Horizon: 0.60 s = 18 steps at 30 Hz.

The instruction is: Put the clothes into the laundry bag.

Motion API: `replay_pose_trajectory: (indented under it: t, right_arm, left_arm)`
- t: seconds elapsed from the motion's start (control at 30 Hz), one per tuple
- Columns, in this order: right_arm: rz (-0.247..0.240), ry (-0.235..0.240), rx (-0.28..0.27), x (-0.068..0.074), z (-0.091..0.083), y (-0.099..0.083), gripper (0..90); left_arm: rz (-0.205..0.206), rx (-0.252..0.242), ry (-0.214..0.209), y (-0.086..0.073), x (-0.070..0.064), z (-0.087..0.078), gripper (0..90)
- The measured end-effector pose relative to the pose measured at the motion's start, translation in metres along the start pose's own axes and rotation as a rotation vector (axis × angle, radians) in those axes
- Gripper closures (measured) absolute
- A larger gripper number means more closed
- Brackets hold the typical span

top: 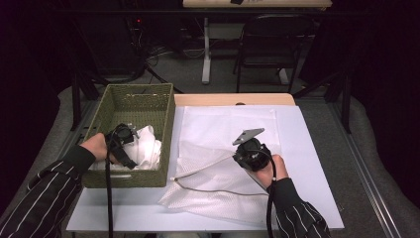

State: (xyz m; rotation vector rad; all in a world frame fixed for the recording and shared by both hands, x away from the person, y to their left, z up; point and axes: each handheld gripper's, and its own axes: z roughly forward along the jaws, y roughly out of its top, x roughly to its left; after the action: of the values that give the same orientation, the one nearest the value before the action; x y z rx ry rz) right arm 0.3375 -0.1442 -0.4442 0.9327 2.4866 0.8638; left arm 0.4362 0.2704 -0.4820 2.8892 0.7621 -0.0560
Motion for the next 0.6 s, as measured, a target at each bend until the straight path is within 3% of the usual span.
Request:
replay_pose_trajectory:
  t: [0.1,0.17,0.3,0.6]
  right_arm:
    - [-0.005,-0.001,-0.002,0.0,0.0,0.0,88.4]
    - [-0.007,-0.001,-0.002,0.0,0.0,0.0,88.4]
    - [0.005,0.0,0.003,0.0,0.0,0.0,88.4]
    - [0.0,-0.004,0.001,-0.002,-0.001,0.0,88.4]
  left_arm:
    - [0.032,-0.013,-0.003,-0.004,-0.003,-0.001,33.0]
    - [0.086,-0.015,0.015,-0.005,-0.008,-0.003,41.5]
    - [0.116,-0.016,0.055,-0.005,-0.014,-0.006,46.2]
    - [0.068,-0.066,0.06,-0.01,-0.013,-0.021,49.7]
